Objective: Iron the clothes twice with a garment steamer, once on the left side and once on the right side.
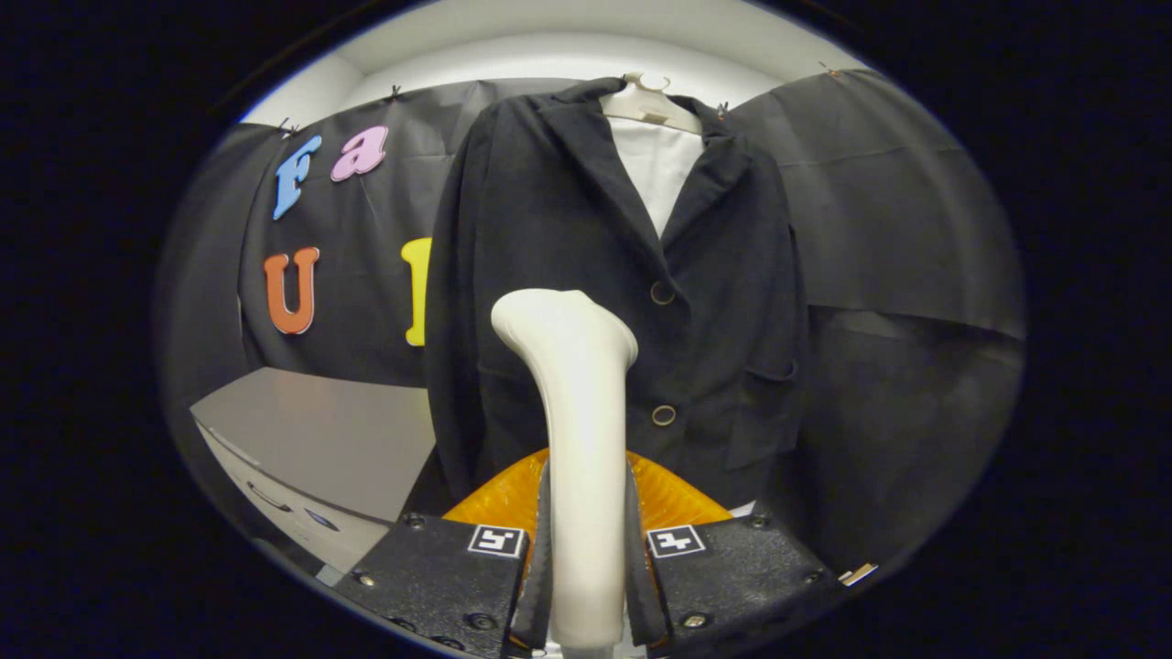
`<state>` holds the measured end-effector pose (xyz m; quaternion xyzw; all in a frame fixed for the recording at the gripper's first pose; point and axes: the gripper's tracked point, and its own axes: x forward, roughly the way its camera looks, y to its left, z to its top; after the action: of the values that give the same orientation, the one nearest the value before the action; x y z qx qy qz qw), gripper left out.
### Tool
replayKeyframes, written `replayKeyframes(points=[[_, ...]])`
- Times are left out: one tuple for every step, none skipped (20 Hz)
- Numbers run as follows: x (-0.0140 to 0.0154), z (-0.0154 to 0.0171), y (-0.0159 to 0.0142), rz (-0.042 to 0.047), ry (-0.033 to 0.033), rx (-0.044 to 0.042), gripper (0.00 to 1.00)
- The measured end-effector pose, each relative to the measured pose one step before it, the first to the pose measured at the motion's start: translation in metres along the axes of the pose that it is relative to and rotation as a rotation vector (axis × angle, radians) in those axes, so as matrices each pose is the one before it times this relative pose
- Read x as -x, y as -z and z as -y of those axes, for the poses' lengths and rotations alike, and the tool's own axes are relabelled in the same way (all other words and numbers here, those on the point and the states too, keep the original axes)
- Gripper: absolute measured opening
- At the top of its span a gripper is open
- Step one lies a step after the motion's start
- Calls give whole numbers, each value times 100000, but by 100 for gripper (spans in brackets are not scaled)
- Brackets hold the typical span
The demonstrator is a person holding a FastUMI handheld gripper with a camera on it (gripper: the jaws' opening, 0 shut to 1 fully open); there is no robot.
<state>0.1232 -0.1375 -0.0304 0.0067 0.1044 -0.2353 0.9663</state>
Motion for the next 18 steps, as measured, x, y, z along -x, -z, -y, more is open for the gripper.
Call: replayKeyframes(points=[[-269,-102,563,-1552,297,180,36],[-253,166,868,-1494,423,164,36],[-181,-35,724,-1396,332,355,36],[-209,-108,663,-1171,325,338,36],[-115,-51,468,-1006,340,479,36],[-169,-65,663,-1064,643,457,36],[-181,5,569,-1154,606,233,36],[-274,83,675,-1341,552,-17,36],[-197,53,566,-1490,555,-71,36],[-324,126,876,-1417,721,59,36],[-228,40,610,-1345,789,227,36],[-362,74,904,-1530,833,126,36],[-397,-19,605,-1639,679,116,36],[-690,-542,194,-1949,772,266,36],[-702,-344,406,-2012,882,218,36],[-685,-472,473,-2069,851,-158,36],[-382,-234,123,-1983,610,-319,36],[509,680,574,-1738,518,-409,36]])
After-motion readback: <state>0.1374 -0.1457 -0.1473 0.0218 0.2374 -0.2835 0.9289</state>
